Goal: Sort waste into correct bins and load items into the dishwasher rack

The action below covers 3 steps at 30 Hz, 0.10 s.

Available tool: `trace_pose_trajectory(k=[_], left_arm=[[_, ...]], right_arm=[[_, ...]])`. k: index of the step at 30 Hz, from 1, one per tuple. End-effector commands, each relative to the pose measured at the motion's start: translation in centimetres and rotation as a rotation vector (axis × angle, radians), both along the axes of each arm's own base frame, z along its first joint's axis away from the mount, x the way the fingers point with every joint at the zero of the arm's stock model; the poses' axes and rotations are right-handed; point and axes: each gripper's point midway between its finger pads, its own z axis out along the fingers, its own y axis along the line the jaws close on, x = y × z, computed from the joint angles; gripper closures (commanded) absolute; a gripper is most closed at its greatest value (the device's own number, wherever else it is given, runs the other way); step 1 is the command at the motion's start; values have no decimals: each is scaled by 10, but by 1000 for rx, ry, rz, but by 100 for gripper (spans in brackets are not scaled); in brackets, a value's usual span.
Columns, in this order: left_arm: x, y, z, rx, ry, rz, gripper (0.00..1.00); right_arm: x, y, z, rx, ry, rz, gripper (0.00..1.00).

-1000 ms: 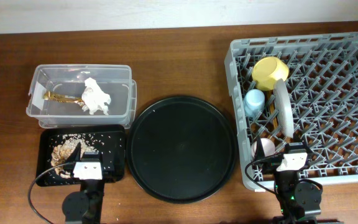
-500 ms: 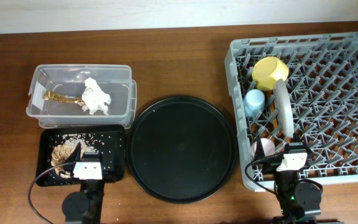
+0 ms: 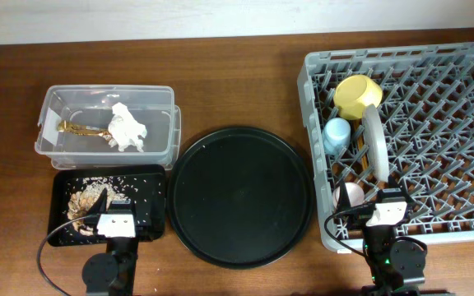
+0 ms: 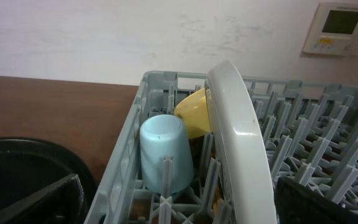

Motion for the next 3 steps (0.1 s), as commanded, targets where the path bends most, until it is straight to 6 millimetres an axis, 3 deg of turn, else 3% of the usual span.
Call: trace_pose_trajectory(k=[1,3], left_arm=[[0,1,0,20,-4,7,0],[0,1,0,20,-4,7,1]], right_arm=[[0,-1,-2,0,3,-9,1],[0,-1,-2,0,3,-10,1]])
